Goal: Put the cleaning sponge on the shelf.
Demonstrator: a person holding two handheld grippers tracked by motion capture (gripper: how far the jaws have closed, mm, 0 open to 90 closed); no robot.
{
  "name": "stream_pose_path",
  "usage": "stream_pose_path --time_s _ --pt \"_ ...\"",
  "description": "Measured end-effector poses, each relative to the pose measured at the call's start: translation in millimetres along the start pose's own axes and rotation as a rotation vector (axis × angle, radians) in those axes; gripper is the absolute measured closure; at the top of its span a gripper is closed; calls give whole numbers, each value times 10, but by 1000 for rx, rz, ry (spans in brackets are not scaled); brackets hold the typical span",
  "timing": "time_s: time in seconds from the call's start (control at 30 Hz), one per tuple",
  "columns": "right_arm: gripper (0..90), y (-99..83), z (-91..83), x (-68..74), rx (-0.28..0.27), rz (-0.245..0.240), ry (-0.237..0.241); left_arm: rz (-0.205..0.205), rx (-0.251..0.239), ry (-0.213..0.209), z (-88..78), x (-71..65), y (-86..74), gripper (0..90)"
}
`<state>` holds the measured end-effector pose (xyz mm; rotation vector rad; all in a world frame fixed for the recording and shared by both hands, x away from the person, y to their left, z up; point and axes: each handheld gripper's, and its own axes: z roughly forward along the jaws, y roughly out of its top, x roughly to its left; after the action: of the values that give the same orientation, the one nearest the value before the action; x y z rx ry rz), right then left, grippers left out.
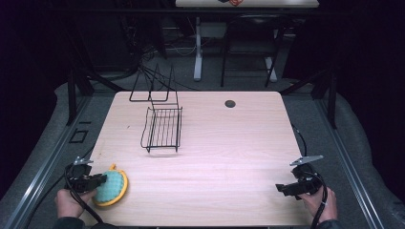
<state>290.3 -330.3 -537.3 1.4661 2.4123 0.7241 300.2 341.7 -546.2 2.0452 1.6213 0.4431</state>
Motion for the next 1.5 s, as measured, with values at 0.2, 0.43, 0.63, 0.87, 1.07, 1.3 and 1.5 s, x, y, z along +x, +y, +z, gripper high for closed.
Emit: stream_pose_path --time_s 0.2,0.43,0.63,0.87,1.07,1.3,1.5 --pt "104 0 10 -12 5 1 2 31 -9 26 -18 -34 17 863" --pt "104 0 -9 5 1 3 -1 39 -33 29 -72 -43 24 872" --pt "104 -3 7 -17 2 6 -2 46 -85 34 -223 -70 77 874" --pt "104 2 -10 -12 -7 3 -6 48 -130 30 -338 -108 110 873" --pt "104 -2 -11 -21 -6 5 -9 57 -150 18 -388 -158 146 873" --pt "105 0 -5 -16 -2 4 -9 57 -167 5 -423 -187 192 871" --pt "106 4 -20 -12 -1 1 -13 67 -192 -1 -486 -220 255 871"
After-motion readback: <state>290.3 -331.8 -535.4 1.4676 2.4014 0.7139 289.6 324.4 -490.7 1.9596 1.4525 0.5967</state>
